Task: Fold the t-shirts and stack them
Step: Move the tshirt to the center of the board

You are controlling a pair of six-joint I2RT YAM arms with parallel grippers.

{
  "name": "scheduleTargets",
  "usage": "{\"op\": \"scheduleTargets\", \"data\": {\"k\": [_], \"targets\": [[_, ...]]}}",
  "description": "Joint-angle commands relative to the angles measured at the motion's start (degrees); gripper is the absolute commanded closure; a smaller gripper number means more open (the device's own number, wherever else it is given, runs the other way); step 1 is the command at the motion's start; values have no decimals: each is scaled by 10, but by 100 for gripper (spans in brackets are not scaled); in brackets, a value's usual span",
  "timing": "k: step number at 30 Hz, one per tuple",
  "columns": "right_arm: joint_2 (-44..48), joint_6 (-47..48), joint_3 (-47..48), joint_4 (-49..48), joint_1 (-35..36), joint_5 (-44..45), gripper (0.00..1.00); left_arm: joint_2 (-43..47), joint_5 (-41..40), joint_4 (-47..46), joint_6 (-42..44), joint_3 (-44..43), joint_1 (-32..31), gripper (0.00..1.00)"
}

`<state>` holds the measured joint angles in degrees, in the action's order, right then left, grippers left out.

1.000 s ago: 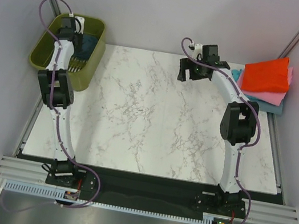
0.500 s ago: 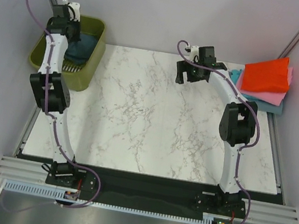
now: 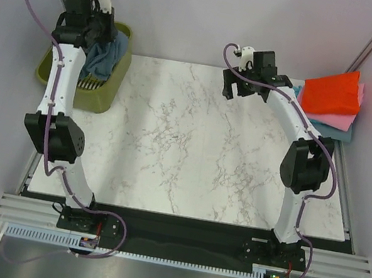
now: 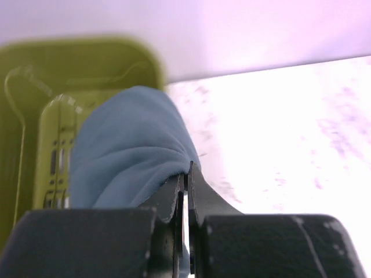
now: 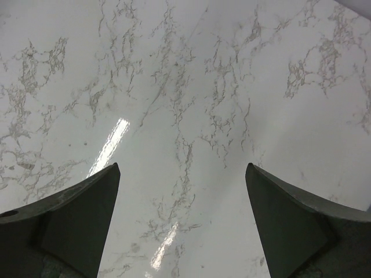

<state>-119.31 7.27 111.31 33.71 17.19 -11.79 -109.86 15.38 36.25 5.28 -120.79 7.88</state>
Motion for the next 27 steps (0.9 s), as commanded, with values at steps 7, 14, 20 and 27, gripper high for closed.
{"op": "scheduleTargets", "data": {"k": [7, 14, 20, 27], "targets": [[155, 49, -96, -5, 15, 49, 2, 227, 45, -103, -8, -3, -107, 98], [289, 76, -168, 20, 15, 66, 2, 347, 115, -97, -19, 140, -156, 19], [398, 98, -199, 54, 15, -20, 4, 388, 156, -37, -73, 306, -156, 1], [442, 51, -245, 175, 39, -247, 8, 440, 168, 38, -98, 493, -154, 1]]}}
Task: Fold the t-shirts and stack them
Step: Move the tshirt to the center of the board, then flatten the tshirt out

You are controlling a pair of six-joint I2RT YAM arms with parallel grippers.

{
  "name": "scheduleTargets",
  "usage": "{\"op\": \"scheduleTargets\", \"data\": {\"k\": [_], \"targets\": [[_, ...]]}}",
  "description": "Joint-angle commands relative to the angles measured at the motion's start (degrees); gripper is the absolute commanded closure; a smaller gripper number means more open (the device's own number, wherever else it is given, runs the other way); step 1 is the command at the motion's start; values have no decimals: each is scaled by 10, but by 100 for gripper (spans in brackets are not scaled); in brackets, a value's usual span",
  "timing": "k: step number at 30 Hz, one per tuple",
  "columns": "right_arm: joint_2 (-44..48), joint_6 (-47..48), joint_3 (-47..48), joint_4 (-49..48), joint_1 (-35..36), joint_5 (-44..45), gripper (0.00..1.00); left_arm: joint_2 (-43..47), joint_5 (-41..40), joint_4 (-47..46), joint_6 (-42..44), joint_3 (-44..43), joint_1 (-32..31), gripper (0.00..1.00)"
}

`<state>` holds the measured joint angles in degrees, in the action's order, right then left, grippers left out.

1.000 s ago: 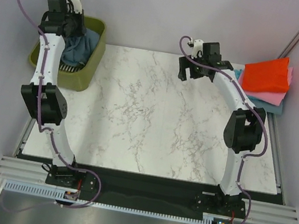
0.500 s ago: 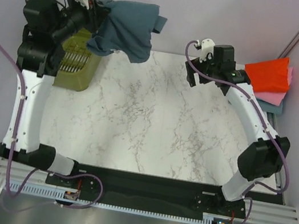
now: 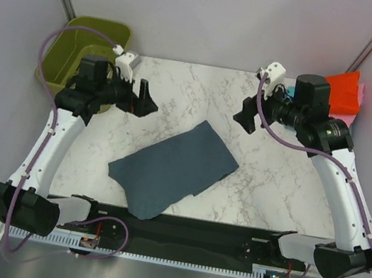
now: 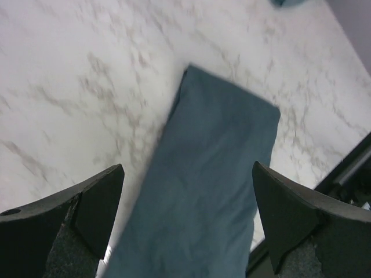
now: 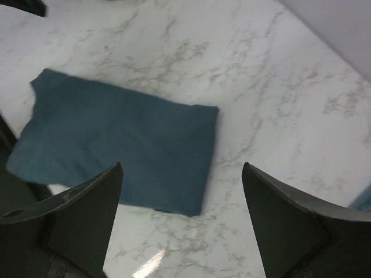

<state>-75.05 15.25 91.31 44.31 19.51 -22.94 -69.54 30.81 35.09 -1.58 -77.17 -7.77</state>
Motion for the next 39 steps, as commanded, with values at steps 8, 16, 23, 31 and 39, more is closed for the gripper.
{"op": "scheduleTargets", "data": {"k": [8, 16, 23, 31, 39], "targets": [[-48, -22, -179, 31, 126, -168, 11, 68, -34, 76, -68, 210, 17, 10], [-231, -14, -41, 25, 182, -171, 11, 32, -32, 101, -162, 229, 66, 14], [-345, 1, 41, 29, 256, -152, 12, -11, -64, 64, -198, 184, 142, 20], [-451, 17, 58, 22, 293, -63, 20, -3, -52, 62, -194, 129, 159, 21], [-498, 8, 70, -7, 309, 49, 47, 7, -52, 62, -194, 129, 171, 21]]}}
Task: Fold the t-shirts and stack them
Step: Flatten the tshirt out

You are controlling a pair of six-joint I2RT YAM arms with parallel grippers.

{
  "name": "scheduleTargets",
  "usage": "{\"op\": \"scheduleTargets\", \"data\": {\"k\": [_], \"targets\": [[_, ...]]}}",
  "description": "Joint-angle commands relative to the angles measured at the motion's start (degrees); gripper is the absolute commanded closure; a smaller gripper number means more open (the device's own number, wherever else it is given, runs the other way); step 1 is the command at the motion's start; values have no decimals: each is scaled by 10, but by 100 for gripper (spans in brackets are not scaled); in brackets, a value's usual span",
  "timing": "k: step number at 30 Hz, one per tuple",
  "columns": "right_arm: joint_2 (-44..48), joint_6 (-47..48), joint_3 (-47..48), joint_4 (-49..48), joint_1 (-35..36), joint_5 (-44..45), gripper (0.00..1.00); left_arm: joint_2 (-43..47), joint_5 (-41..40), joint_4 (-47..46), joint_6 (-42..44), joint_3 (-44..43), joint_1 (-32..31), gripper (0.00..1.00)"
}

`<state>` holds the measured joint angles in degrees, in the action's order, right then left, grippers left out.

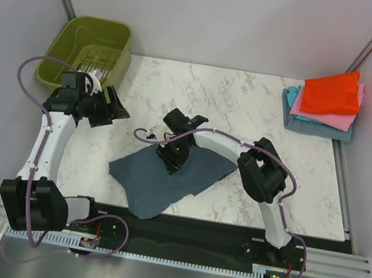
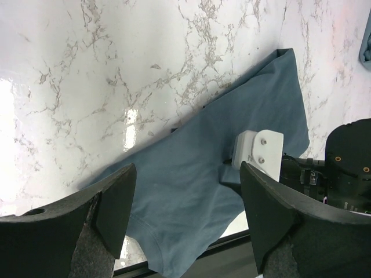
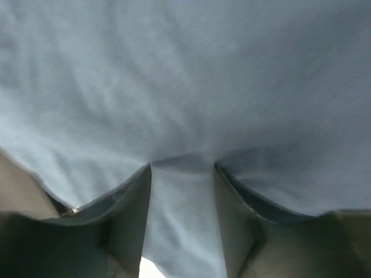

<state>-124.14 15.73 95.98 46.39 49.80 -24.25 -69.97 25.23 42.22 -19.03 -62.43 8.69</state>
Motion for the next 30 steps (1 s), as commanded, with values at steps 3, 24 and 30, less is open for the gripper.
{"op": "scheduleTargets", "data": {"k": [3, 24, 30], "targets": [[-3, 2, 28, -30, 8, 95, 93, 9, 3, -9, -20, -20, 10, 21], [37, 47, 10, -46, 7, 219, 57, 10, 28, -42, -45, 3, 13, 19], [1, 47, 59, -46, 8, 234, 63, 23, 29, -42, -51, 17, 20, 19]]}}
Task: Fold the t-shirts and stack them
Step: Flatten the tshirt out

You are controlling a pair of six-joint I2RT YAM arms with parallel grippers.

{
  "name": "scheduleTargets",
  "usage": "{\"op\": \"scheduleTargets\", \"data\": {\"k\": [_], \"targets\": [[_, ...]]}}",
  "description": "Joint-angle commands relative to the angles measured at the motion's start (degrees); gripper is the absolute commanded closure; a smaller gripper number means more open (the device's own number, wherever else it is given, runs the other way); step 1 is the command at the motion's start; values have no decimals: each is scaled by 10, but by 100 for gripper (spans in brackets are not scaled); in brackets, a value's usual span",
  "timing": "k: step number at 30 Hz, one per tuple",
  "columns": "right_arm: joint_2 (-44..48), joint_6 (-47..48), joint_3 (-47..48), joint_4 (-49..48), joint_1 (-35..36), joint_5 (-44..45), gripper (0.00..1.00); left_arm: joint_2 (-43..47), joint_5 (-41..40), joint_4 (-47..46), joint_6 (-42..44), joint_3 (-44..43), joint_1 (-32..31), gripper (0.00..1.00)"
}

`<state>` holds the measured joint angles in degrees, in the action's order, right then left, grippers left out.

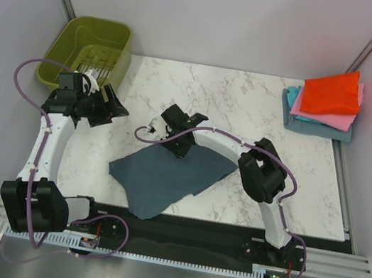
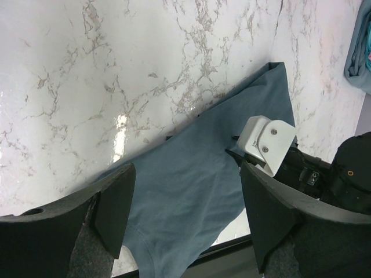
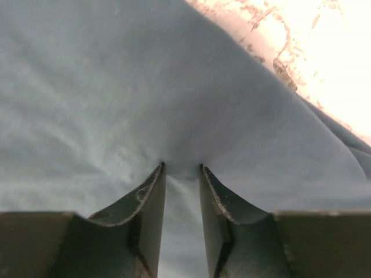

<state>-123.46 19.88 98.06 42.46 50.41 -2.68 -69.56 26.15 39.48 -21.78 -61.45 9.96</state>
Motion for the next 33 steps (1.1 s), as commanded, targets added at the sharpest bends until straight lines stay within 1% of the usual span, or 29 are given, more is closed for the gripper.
{"op": "scheduleTargets", "data": {"k": [1, 2, 9, 11, 12, 13, 15, 16, 18, 27, 33], "targets": [[-7, 5, 44, -7, 1, 20, 65, 20, 20, -15, -23, 10, 9, 19], [-7, 5, 45, -8, 2, 21, 67, 21, 20, -16, -23, 13, 9, 19], [-11, 5, 33, -11, 1, 23, 66, 20, 22, -21, -28, 12, 16, 19], [-15, 7, 32, -12, 2, 44, 68, 17, 24, -21, -29, 6, 17, 19], [-16, 10, 31, -12, 2, 50, 70, 16, 24, -21, -29, 4, 17, 19], [-13, 11, 31, -13, 0, 50, 78, 16, 24, -20, -30, 0, 19, 19], [-8, 13, 33, -15, 1, 53, 86, 15, 24, -20, -29, -2, 20, 19], [-3, 13, 35, -14, 0, 55, 94, 14, 22, -20, -29, -5, 22, 19], [4, 15, 41, -15, 0, 58, 99, 11, 22, -17, -27, -9, 25, 19], [73, 34, 41, -22, 1, 94, 100, -12, -5, -7, 14, -56, 29, 20], [139, 50, 29, -22, -1, 108, 100, -11, -5, -7, 14, -67, 31, 20]]}}
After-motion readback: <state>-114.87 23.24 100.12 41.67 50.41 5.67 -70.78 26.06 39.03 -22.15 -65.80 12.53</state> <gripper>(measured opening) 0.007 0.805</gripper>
